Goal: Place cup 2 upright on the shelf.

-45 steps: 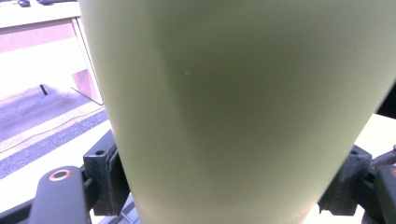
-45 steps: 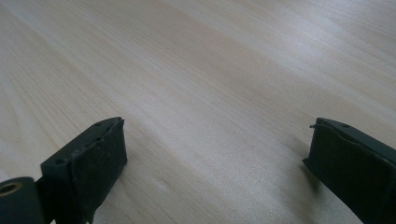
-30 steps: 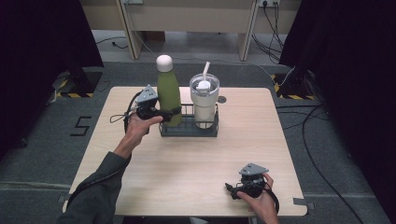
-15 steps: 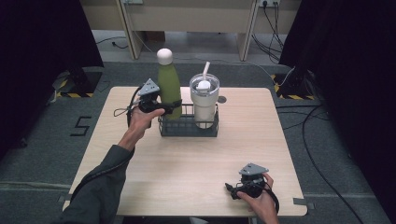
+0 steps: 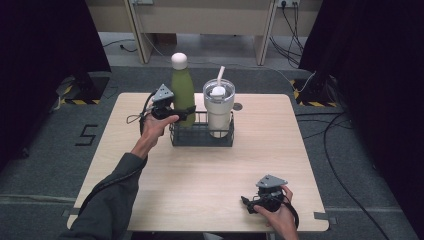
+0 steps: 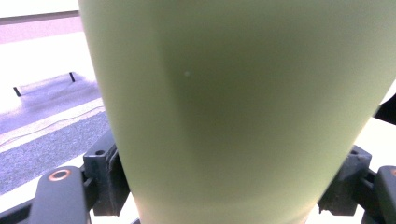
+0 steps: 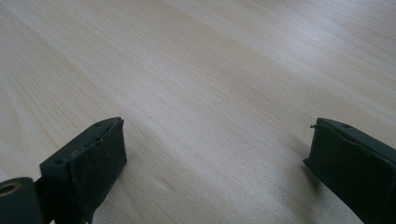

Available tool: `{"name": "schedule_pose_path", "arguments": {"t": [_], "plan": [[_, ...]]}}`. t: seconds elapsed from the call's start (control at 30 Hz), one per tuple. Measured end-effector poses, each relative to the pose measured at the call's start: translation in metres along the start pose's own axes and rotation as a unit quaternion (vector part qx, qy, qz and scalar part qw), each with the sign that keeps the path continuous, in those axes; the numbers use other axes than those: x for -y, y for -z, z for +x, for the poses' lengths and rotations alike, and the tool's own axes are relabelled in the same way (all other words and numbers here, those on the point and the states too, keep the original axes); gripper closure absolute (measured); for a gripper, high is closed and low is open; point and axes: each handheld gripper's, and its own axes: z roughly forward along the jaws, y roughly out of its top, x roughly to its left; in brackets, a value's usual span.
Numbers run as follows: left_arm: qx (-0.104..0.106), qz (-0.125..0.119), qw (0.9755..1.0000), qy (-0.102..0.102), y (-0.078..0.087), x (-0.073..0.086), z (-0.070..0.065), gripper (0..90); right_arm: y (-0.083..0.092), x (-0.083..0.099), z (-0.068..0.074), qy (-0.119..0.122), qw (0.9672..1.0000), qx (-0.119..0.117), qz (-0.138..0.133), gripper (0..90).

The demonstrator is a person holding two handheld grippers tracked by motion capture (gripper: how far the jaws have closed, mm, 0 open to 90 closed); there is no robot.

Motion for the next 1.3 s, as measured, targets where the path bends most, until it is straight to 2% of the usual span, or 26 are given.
{"name": "schedule_pose_path", "arguments": {"t": [0.27, 0.47, 1.3], "plan": [[0.000, 0.002, 1.0000, -0.003, -0.004, 0.005, -0.001, 20.5, 0.000, 0.000, 0.000, 0.000, 1.0000, 0.000, 0.000, 4.6], [0.001, 0.005, 1.0000, 0.007, -0.009, 0.013, 0.000, 20.4, 0.000, 0.000, 0.000, 0.000, 1.0000, 0.000, -0.001, 4.6], [-0.004, 0.015, 0.9998, 0.016, -0.019, 0.035, 0.004, 20.4, 0.000, 0.000, 0.000, 0.001, 1.0000, -0.001, -0.001, 4.5]]}}
